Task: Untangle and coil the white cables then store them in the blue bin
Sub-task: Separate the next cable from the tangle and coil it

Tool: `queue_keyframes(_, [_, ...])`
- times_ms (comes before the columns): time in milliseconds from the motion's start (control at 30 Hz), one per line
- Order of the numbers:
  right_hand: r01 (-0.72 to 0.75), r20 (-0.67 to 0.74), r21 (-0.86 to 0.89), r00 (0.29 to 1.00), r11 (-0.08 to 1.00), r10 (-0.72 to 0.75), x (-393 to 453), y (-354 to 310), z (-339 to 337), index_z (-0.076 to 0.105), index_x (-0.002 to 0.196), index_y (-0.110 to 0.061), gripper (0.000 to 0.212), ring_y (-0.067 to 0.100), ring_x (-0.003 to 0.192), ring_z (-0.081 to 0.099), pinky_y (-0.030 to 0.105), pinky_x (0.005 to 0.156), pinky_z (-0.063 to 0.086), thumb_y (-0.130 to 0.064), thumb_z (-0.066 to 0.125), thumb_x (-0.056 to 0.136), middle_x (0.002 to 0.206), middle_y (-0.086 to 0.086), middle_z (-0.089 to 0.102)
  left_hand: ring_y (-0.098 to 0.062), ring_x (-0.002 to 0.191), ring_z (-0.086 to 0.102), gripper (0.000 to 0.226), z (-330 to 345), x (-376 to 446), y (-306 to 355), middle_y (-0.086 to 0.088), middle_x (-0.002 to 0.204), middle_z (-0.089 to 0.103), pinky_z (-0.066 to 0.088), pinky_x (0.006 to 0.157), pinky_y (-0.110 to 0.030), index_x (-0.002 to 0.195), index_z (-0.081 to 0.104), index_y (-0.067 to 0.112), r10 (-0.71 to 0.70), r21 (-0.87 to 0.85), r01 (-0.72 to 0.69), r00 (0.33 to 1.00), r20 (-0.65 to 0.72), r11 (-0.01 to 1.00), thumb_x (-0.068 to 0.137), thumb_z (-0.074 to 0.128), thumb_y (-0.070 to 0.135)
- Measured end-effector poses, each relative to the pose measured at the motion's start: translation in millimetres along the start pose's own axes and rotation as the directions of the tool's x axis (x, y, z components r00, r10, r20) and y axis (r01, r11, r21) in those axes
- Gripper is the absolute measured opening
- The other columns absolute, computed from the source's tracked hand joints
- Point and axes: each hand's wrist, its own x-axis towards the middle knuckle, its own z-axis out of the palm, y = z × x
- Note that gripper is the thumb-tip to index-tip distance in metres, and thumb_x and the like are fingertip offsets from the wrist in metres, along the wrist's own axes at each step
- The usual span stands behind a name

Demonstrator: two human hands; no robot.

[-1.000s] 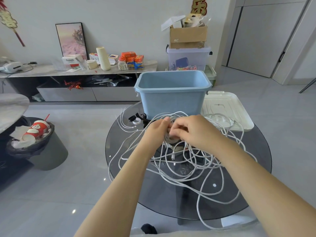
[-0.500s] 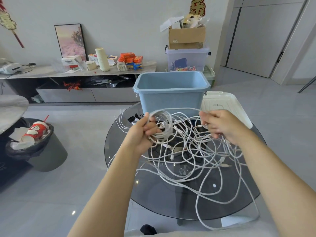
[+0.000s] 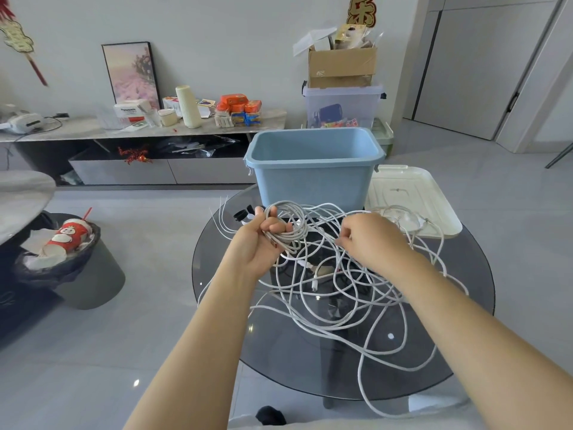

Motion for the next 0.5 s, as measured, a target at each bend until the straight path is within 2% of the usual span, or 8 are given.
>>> queue_keyframes(100, [0.155, 0.122, -0.056, 0.982, 0.986, -0.148, -12.5, -19.7, -8.6, 0.07, 0.095, -0.015, 0.018, 0.026, 0.093, 0.062, 0.032, 0.079, 0.05, -0.016, 0.053, 0.088, 0.098, 0.005, 0.069, -0.007, 0.041, 0.041, 0.034, 0.2, 1.9, -3.2, 0.007, 0.045, 0.035, 0.045, 0.073, -0.028, 0.08, 0.048, 0.008, 0.051, 0.168, -0.048, 0.999, -0.016, 0.985, 0.104, 0.031, 0.026])
queue_keyframes(200, [0.287, 0.104, -0.045, 0.954, 0.957, -0.281, -21.7, -31.2, -17.8, 0.069, 0.096, -0.025, 0.018, 0.018, 0.099, 0.06, 0.03, 0.082, 0.047, -0.023, 0.053, 0.089, 0.104, -0.006, 0.067, -0.009, 0.043, 0.047, 0.031, 3.7, 3.0, -10.4, 0.006, 0.048, 0.04, 0.044, 0.071, -0.028, 0.08, 0.048, 0.008, 0.118, 0.382, -0.116, 0.993, 0.019, 0.917, 0.104, 0.033, 0.021])
queue_keyframes(300, [0.392, -0.025, 0.063, 0.92, 0.918, -0.392, -24.2, -33.5, -20.1, 0.068, 0.091, -0.029, 0.011, 0.011, 0.096, 0.056, 0.027, 0.075, 0.039, -0.032, 0.058, 0.089, 0.094, -0.015, 0.057, -0.013, 0.052, 0.051, 0.031, 4.5, 1.4, -17.6, 0.001, 0.055, 0.048, 0.044, 0.062, -0.028, 0.08, 0.052, 0.007, 0.148, 0.602, -0.175, 0.984, 0.093, 0.779, 0.103, 0.035, 0.02])
queue_keyframes(367, [0.417, -0.147, 0.146, 0.906, 0.897, -0.397, -22.0, -30.9, -14.6, 0.07, 0.087, -0.027, 0.009, 0.011, 0.087, 0.055, 0.028, 0.071, 0.04, -0.03, 0.062, 0.087, 0.085, -0.015, 0.05, -0.017, 0.06, 0.053, 0.032, 7.0, -2.6, -24.1, -0.006, 0.064, 0.056, 0.044, 0.061, -0.029, 0.082, 0.057, 0.006, 0.125, 0.735, -0.2, 0.98, 0.157, 0.647, 0.103, 0.037, 0.02])
queue_keyframes(400, [0.419, -0.212, 0.197, 0.901, 0.887, -0.378, -19.7, -28.8, -11.0, 0.072, 0.085, -0.026, 0.007, 0.01, 0.081, 0.054, 0.029, 0.07, 0.042, -0.028, 0.065, 0.085, 0.083, -0.014, 0.05, -0.017, 0.063, 0.056, 0.032, 9.1, -5.4, -26.6, -0.007, 0.069, 0.06, 0.046, 0.062, -0.028, 0.084, 0.059, 0.005, 0.099, 0.76, -0.202, 0.979, 0.179, 0.618, 0.103, 0.037, 0.018])
queue_keyframes(433, [0.41, -0.272, 0.256, 0.9, 0.875, -0.342, -17.7, -26.5, -8.0, 0.073, 0.084, -0.025, 0.005, 0.008, 0.077, 0.051, 0.029, 0.069, 0.042, -0.026, 0.068, 0.083, 0.08, -0.013, 0.051, -0.016, 0.065, 0.06, 0.032, 12.2, -8.5, -28.4, -0.008, 0.072, 0.063, 0.049, 0.063, -0.027, 0.087, 0.061, 0.003, 0.065, 0.752, -0.191, 0.979, 0.195, 0.63, 0.103, 0.036, 0.016])
queue_keyframes(500, [0.382, -0.38, 0.389, 0.896, 0.839, -0.232, -15.7, -24.1, -7.2, 0.071, 0.082, -0.023, 0.006, 0.004, 0.07, 0.049, 0.026, 0.066, 0.041, -0.025, 0.074, 0.078, 0.076, -0.012, 0.053, -0.015, 0.063, 0.065, 0.034, 17.5, -13.6, -27.6, -0.006, 0.069, 0.066, 0.054, 0.063, -0.025, 0.089, 0.06, -0.001, -0.021, 0.67, -0.128, 0.977, 0.21, 0.731, 0.103, 0.033, 0.013])
